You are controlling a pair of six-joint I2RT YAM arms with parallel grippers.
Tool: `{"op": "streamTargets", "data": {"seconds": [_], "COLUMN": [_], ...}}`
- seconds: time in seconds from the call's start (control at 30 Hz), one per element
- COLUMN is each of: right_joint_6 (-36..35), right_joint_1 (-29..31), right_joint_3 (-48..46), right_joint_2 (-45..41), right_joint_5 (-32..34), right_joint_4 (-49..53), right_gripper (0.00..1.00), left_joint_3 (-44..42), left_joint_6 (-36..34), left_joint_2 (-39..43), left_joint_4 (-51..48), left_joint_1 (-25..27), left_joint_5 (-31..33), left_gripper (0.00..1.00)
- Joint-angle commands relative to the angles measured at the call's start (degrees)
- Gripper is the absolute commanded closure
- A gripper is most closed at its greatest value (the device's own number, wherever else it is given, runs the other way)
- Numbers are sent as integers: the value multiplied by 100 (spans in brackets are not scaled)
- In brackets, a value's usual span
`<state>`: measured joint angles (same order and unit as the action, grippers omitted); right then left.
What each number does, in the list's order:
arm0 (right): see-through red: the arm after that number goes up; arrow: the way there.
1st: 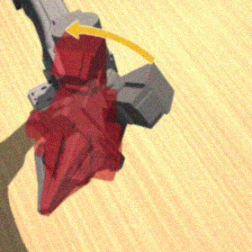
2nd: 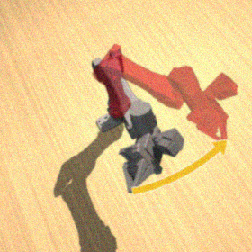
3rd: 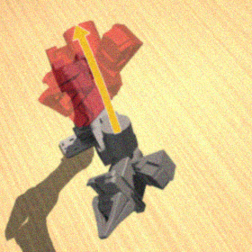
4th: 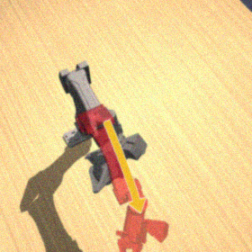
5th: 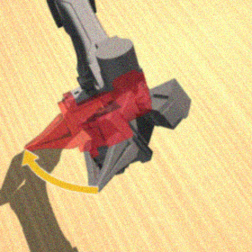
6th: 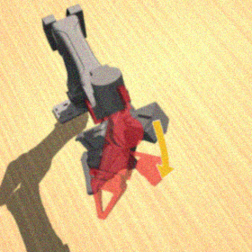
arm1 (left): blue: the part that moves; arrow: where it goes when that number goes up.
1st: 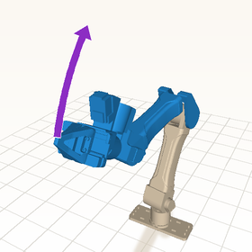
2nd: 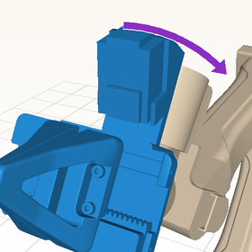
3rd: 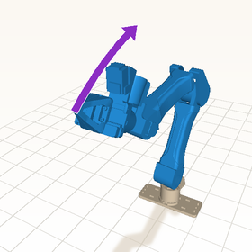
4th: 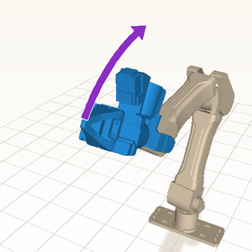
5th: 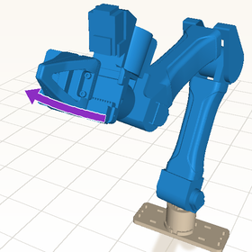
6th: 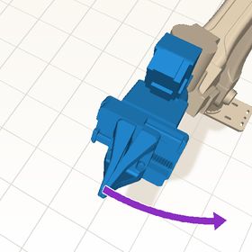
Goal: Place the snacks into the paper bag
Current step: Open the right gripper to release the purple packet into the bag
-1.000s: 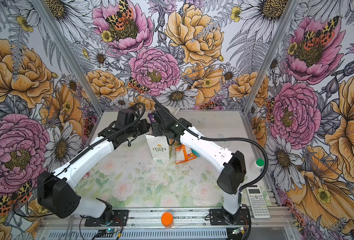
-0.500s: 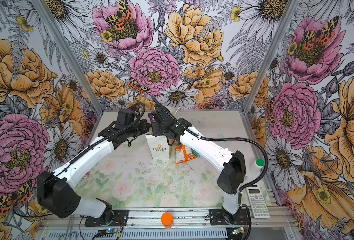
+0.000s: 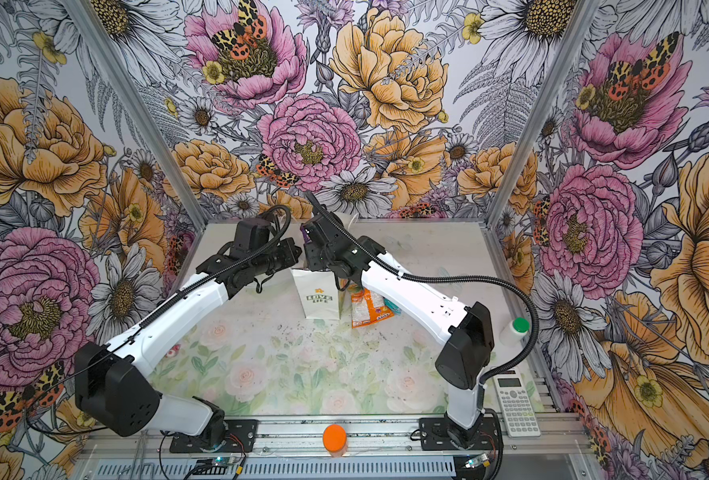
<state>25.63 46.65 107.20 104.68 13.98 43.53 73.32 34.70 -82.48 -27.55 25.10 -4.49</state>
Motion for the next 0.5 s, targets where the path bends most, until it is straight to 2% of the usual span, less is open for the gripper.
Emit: {"op": "streamTargets", "data": {"seconds": [0.0,0.47], "right_joint_6": [100,-88], "right_joint_1": [4,3], "right_joint_3": [196,232], "right_joint_2": [-328,-484], "right_joint_5": [210,191], "right_joint_4": [-99,-108], "right_gripper": [41,30], "left_joint_3": [-116,-103], "left_joint_6": [134,143], "left_joint_2": [136,91], "left_joint_4": [27,29], "left_joint_1": [-15,-14], "left_joint_5": [103,93], "left_gripper": [100,100]}}
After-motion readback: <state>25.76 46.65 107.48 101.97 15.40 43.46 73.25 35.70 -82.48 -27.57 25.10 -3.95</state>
